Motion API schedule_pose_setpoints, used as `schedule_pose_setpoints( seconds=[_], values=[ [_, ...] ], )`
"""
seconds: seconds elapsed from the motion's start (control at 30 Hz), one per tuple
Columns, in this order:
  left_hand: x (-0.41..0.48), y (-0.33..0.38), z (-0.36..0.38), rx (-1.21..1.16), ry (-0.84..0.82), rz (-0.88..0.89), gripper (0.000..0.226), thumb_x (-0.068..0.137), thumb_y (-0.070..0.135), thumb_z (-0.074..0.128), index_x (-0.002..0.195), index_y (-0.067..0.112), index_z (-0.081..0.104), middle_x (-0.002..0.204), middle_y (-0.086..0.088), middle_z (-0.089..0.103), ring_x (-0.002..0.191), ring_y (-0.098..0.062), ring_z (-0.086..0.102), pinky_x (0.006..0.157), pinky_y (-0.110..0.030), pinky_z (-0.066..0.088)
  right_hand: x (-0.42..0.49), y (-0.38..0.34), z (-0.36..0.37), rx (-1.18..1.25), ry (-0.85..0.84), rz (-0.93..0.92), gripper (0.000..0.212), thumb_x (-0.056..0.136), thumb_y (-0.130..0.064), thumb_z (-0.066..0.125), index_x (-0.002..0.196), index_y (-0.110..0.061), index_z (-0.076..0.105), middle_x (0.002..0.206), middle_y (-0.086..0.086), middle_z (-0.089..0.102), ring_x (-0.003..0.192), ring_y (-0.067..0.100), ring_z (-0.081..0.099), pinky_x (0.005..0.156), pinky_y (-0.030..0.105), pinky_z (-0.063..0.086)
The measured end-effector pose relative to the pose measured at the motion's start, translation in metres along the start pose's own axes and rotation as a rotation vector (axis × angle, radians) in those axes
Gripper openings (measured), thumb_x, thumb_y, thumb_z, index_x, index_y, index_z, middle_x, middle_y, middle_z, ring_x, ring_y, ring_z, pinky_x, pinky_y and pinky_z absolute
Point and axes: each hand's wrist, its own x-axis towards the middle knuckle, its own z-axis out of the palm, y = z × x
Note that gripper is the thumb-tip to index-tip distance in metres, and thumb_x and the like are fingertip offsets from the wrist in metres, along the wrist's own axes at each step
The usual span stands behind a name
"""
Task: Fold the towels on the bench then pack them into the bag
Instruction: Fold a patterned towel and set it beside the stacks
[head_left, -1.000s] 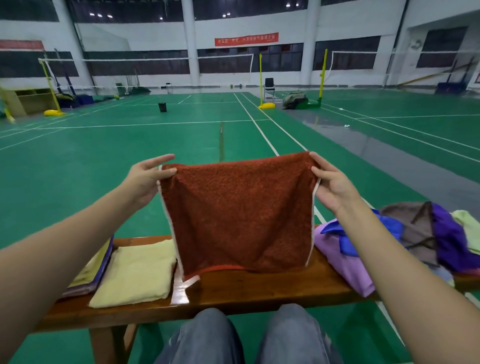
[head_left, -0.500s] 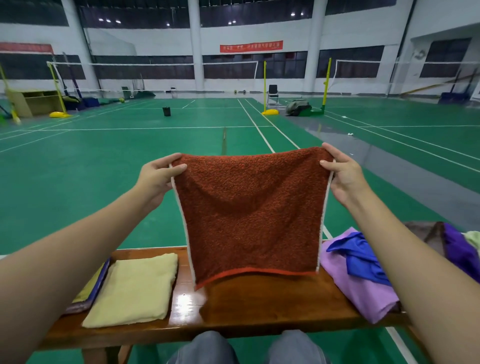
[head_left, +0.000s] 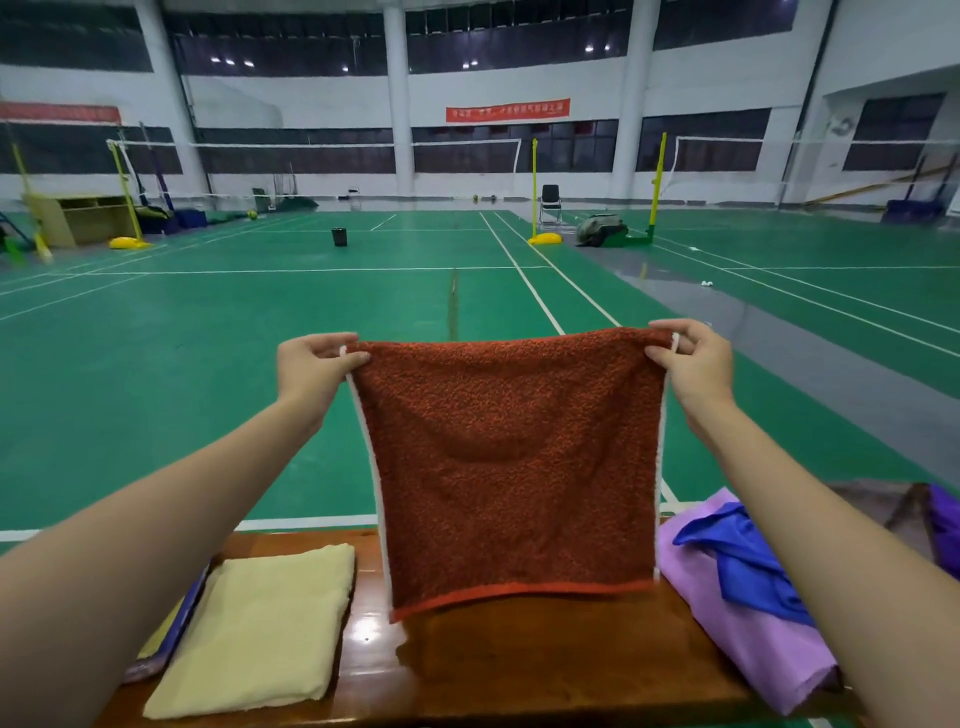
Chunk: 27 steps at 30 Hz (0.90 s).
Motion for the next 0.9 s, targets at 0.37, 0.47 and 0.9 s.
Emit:
schedule_pose_setpoints(
  seconds=[0.37, 0.47, 0.9],
  values=[
    [0.046, -0.009, 0.008, 0.189, -0.079, 0.070, 0.005, 0.081, -0.001, 0.068, 0.081, 0.003, 0.064, 0.059, 0.007, 0.059, 0.054, 0.000, 0.054, 0.055, -0.007, 0.044, 0.032, 0.023, 0.011, -0.190, 0.013, -0.019, 0.009, 0.078, -0.005, 0.072, 0.077, -0.013, 0.068, 0.069, 0.001, 0.059, 0.064, 0.011, 0.049, 0.062, 0.023, 0.039],
    [0.060, 0.000, 0.018, 0.217, -0.033, 0.149, 0.017, 0.082, 0.000, 0.067, 0.073, 0.012, 0.059, 0.067, 0.002, 0.052, 0.048, 0.008, 0.048, 0.052, -0.004, 0.036, 0.044, 0.019, 0.022, -0.044, 0.061, 0.053, 0.018, 0.081, -0.003, 0.069, 0.071, -0.016, 0.061, 0.073, 0.003, 0.058, 0.067, 0.010, 0.052, 0.061, 0.015, 0.043],
    [0.050, 0.027, 0.007, -0.039, -0.100, 0.171, 0.028, 0.083, -0.004, 0.063, 0.069, 0.015, 0.050, 0.053, 0.019, 0.062, 0.055, 0.009, 0.055, 0.068, -0.008, 0.045, 0.022, 0.000, 0.014, 0.340, 0.110, 0.026, 0.023, 0.088, 0.002, 0.058, 0.074, -0.016, 0.052, 0.073, -0.002, 0.054, 0.064, 0.001, 0.052, 0.063, 0.012, 0.045]
  ],
)
